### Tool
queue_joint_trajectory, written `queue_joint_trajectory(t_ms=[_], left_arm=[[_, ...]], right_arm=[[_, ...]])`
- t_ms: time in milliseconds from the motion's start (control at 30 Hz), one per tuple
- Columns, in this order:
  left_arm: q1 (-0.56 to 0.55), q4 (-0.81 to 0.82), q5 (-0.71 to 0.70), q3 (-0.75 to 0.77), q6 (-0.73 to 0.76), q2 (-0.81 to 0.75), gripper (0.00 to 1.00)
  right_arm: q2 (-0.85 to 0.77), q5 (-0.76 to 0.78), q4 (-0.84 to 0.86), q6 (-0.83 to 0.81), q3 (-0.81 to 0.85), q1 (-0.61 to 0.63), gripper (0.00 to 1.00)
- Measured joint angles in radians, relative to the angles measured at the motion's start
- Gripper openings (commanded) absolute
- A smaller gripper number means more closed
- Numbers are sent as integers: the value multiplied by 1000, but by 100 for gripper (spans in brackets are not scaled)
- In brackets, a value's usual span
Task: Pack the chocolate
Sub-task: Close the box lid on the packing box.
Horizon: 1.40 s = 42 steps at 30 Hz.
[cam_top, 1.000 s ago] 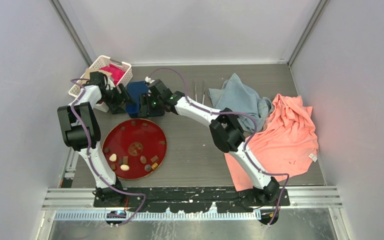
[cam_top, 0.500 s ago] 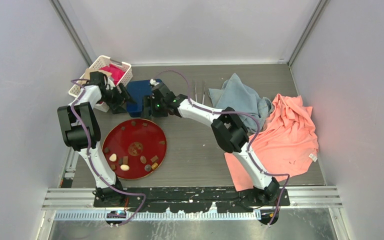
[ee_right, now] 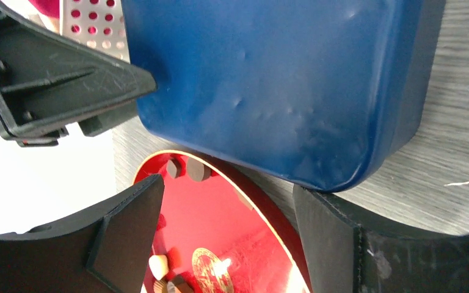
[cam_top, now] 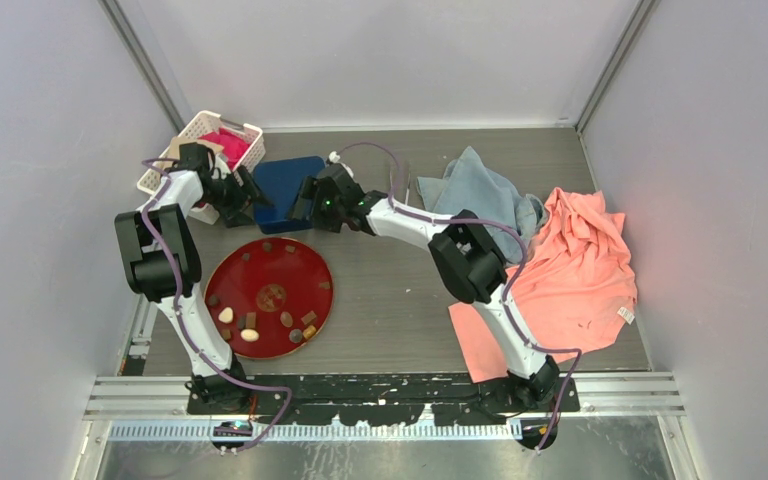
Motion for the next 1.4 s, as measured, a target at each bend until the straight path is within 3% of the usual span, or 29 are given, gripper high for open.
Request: queue_joint_trajectory(t_ms=[400,1200,1400], left_arm=[[0,0,3,0,0,0,73],[0,-5,12,14,0,-62,73],[0,-3,12,14,-1,-63,73]], right_arm=[[65,26,50,89,48,-5,83],[66,31,166,105,91,-32,84],[-33,93,195,130,-60,-43,94]])
